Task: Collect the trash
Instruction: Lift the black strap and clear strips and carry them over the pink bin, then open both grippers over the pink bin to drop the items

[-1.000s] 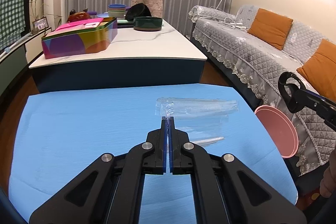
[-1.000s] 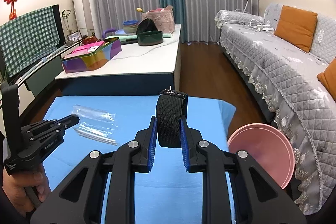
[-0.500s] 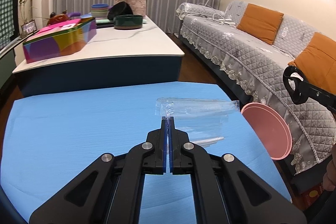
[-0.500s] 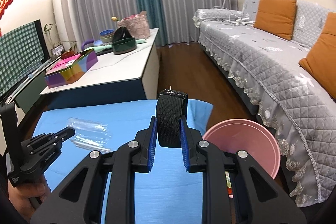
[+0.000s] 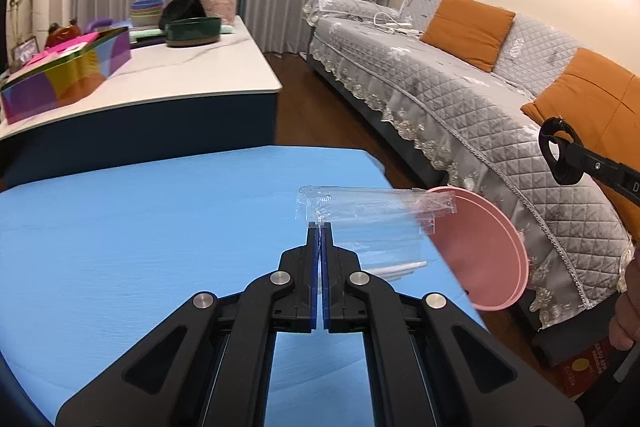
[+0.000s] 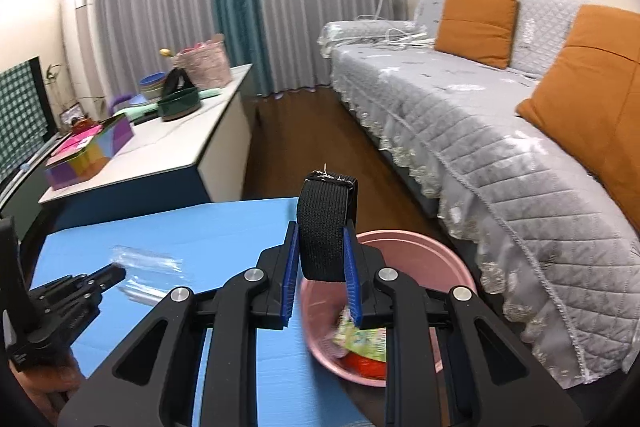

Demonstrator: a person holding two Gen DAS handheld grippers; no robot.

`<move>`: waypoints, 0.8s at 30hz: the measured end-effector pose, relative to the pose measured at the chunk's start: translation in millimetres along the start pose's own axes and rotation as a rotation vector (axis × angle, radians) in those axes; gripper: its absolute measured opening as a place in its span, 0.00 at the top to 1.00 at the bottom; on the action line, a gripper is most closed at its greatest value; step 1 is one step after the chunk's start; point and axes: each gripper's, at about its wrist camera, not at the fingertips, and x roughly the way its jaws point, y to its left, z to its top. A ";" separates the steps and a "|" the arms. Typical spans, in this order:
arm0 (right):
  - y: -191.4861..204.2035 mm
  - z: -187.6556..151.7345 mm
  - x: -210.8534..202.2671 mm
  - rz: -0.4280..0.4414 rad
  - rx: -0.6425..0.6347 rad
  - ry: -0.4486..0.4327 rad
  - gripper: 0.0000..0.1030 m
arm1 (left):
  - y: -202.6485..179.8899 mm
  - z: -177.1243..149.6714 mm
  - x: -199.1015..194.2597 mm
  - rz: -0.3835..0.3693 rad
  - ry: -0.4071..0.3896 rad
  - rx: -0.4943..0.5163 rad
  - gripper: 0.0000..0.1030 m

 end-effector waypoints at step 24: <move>-81.5 2.7 28.9 -0.102 0.094 0.043 0.79 | -122.0 16.3 80.6 -0.126 0.057 0.153 0.99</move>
